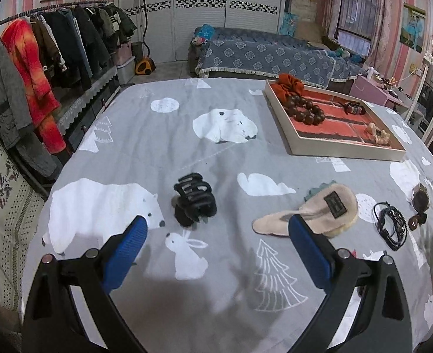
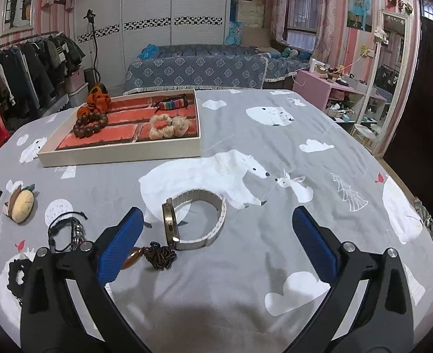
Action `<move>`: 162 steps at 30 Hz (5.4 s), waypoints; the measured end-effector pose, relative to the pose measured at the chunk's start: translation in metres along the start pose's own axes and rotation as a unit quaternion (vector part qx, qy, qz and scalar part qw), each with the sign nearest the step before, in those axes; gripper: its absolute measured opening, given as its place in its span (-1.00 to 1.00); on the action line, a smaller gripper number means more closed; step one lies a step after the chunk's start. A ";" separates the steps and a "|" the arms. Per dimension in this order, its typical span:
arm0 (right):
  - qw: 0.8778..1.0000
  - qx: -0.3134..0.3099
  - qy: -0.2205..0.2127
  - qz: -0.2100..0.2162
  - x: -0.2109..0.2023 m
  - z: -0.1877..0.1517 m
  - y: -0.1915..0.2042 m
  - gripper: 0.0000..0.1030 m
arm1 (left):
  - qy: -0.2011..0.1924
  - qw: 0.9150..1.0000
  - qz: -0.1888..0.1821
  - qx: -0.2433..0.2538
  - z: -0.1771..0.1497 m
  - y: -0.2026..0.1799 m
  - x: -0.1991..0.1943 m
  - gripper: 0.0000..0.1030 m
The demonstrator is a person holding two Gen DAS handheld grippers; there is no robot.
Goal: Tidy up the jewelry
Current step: 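Withdraw both open tools from the tray back over the remaining jewelry, then close left tool on the black scrunchie while right tool grasps the brown pendant's beaded cord, then carry the black scrunchie and pendant in both tools into the tray, then open both tools to drop the scrunchie and pendant in the tray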
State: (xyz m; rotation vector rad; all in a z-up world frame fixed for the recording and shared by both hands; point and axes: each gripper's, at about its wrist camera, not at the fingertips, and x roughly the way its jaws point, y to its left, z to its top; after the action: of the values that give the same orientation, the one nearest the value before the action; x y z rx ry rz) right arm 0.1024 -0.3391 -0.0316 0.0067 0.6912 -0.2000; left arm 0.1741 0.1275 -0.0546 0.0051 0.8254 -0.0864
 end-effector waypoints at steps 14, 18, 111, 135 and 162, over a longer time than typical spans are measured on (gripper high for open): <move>1.000 -0.025 0.013 0.009 0.000 -0.026 0.003 0.83 | 0.012 0.999 -0.034 0.022 -0.044 -0.064 -0.016 0.84; 0.999 -0.031 0.021 0.021 -0.001 -0.036 0.005 0.72 | 0.023 0.999 -0.048 0.009 -0.055 -0.079 -0.012 0.84; 0.992 -0.002 0.037 0.123 0.180 0.148 0.063 -0.60 | 0.022 0.999 -0.040 0.027 0.150 -0.183 0.164 -0.77; 0.984 -0.007 0.156 0.084 0.213 0.131 0.063 -0.52 | 0.103 0.994 -0.016 0.020 0.145 -0.177 0.203 -0.73; 0.998 0.023 -0.011 0.048 0.088 0.114 0.008 0.92 | -0.072 0.996 0.022 0.040 0.124 -0.142 0.068 0.78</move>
State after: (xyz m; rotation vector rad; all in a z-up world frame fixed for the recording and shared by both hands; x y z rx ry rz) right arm 0.2418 -0.3555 -0.0002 0.0824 0.6619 -0.1230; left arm 0.2996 -0.0233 -0.0160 0.0909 0.6777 -0.0772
